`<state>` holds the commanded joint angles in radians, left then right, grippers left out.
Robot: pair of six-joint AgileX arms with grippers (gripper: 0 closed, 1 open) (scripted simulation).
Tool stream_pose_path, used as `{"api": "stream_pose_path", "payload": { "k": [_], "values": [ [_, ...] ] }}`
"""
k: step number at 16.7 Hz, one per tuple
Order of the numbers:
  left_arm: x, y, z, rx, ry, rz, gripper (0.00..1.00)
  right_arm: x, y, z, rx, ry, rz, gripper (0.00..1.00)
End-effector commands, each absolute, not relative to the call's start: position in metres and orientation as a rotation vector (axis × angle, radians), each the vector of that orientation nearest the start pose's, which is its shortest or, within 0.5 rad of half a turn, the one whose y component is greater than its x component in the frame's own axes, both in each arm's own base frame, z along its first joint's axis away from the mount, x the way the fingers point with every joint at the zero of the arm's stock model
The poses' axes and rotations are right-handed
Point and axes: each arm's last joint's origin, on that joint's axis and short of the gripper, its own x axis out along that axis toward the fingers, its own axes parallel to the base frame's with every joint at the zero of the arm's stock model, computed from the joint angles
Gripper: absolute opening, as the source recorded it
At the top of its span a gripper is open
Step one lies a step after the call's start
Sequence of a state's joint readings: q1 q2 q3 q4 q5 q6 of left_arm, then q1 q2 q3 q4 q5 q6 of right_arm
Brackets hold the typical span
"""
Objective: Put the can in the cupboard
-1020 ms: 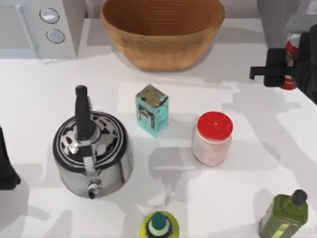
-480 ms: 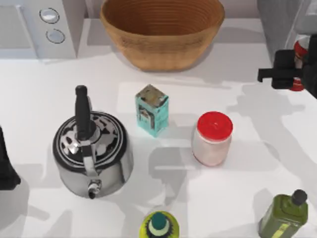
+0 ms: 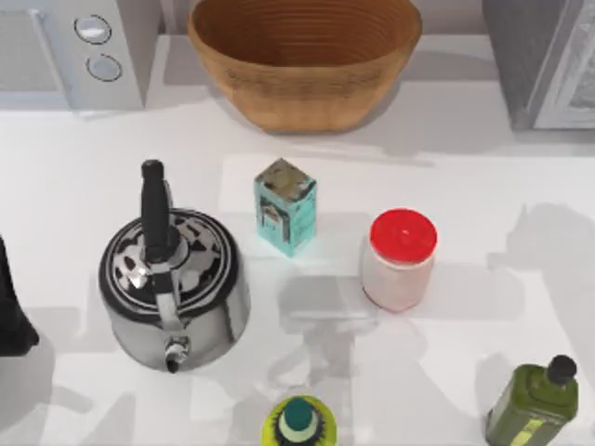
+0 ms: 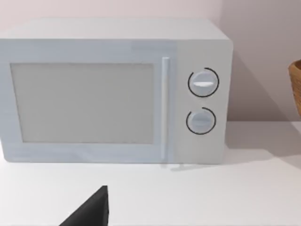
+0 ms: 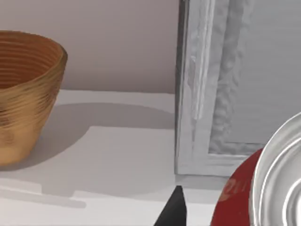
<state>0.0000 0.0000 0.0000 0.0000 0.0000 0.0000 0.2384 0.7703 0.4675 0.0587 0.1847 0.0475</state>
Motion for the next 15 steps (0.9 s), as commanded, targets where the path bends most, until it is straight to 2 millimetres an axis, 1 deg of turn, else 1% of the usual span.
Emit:
{"api": "stream_pose_path", "payload": {
  "k": [1, 3, 4, 6, 9, 11, 15],
  "values": [
    [0.106, -0.001, 0.16, 0.0, 0.0, 0.0, 1.0, 0.164, 0.03, 0.241, -0.009, 0.192, 0.054, 0.0],
    [0.106, -0.001, 0.16, 0.0, 0.0, 0.0, 1.0, 0.137, 0.019, 0.228, -0.005, 0.108, 0.053, 0.0],
    [0.106, -0.001, 0.16, 0.0, 0.0, 0.0, 1.0, 0.127, 0.014, 0.22, -0.004, 0.074, 0.05, 0.0],
    [0.106, -0.001, 0.16, 0.0, 0.0, 0.0, 1.0, 0.114, 0.008, 0.2, -0.004, 0.026, 0.039, 0.0],
    [0.106, -0.001, 0.16, 0.0, 0.0, 0.0, 1.0, 0.107, 0.002, 0.173, -0.003, 0.0, 0.017, 0.0],
    [0.106, -0.001, 0.16, 0.0, 0.0, 0.0, 1.0, 0.106, -0.001, 0.162, -0.001, 0.0, 0.003, 0.0],
    [0.106, -0.001, 0.16, 0.0, 0.0, 0.0, 1.0, 0.106, -0.001, 0.16, 0.0, 0.0, 0.0, 0.0]
  ]
}}
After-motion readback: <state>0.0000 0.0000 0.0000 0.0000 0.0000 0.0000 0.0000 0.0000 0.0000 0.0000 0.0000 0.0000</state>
